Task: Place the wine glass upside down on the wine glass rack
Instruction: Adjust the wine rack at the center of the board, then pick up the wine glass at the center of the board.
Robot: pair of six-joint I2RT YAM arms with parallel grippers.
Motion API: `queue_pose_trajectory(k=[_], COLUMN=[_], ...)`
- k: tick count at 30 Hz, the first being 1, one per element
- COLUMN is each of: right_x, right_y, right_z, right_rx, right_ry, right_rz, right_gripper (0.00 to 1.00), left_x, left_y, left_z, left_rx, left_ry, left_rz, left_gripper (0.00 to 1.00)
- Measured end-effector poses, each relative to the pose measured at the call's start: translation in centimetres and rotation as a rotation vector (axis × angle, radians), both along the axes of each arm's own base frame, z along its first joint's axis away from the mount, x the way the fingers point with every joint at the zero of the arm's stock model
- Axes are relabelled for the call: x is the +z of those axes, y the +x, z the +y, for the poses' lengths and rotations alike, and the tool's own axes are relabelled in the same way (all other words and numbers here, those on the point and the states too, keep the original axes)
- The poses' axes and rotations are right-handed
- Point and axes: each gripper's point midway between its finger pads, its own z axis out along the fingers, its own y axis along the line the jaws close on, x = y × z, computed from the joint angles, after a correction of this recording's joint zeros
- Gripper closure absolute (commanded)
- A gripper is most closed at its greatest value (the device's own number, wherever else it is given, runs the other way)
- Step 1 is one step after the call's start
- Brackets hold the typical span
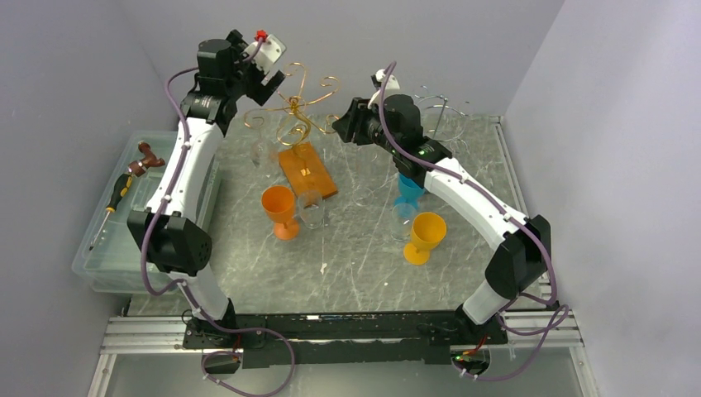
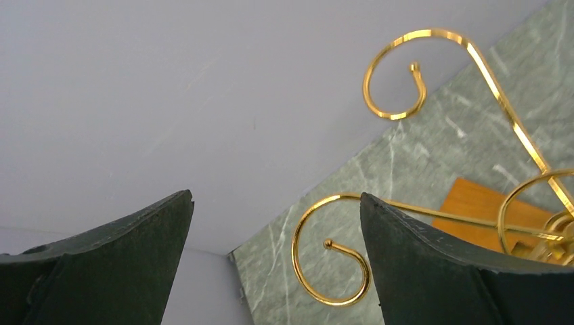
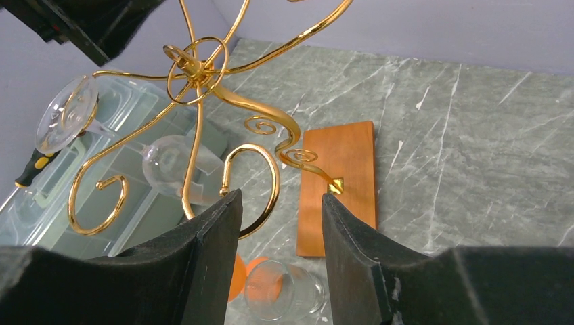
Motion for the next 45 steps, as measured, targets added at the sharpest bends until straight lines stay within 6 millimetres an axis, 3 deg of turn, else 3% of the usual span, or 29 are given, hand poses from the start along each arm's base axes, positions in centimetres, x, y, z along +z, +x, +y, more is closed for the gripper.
queue_pose_trajectory(k=[7, 12, 15, 22, 28, 35, 41, 45], right_x=[0.0, 0.0, 0.0, -0.3, 0.0, 1.8, 3.8, 3.7], right_y=[0.2, 0.2, 0.3, 0.7, 0.5, -0.9, -2.5, -2.8], right_z=[0.1, 0.0, -0.1, -0.9, -2.3, -5.7, -6.7, -7.0], right_rx=[-0.001, -0.002, -0.005, -0.020, -0.031, -0.063, -0.062, -0.066], right_ry=[0.002, 0.003, 0.002, -0.017, -0.037, -0.071, -0.071, -0.079], right_rz=[-0.002, -0.004, -0.004, -0.001, 0.010, 0.004, -0.028, -0.019], right_gripper=[0.52, 0.51, 0.43, 0.32, 0.24, 0.18, 0.17, 0.17], left_x=[3.3, 3.3, 3.0, 5.4, 5.2, 4.8, 3.6, 2.8], left_y=[0.1, 0.1, -0.1, -2.2, -5.5, -8.1, -10.0, -10.9], left_z=[-0.7, -0.7, -0.6, 0.0, 1.0, 3.0, 3.2, 3.2], left_rx=[-0.022, -0.020, -0.011, 0.008, 0.044, 0.108, 0.122, 0.126], left_ry=[-0.140, -0.198, -0.236, -0.318, -0.352, -0.400, -0.427, -0.429], left_rz=[-0.032, -0.012, 0.024, 0.056, 0.132, 0.222, 0.291, 0.328], left_gripper=[0.00, 0.01, 0.00, 0.01, 0.00, 0.00, 0.01, 0.01])
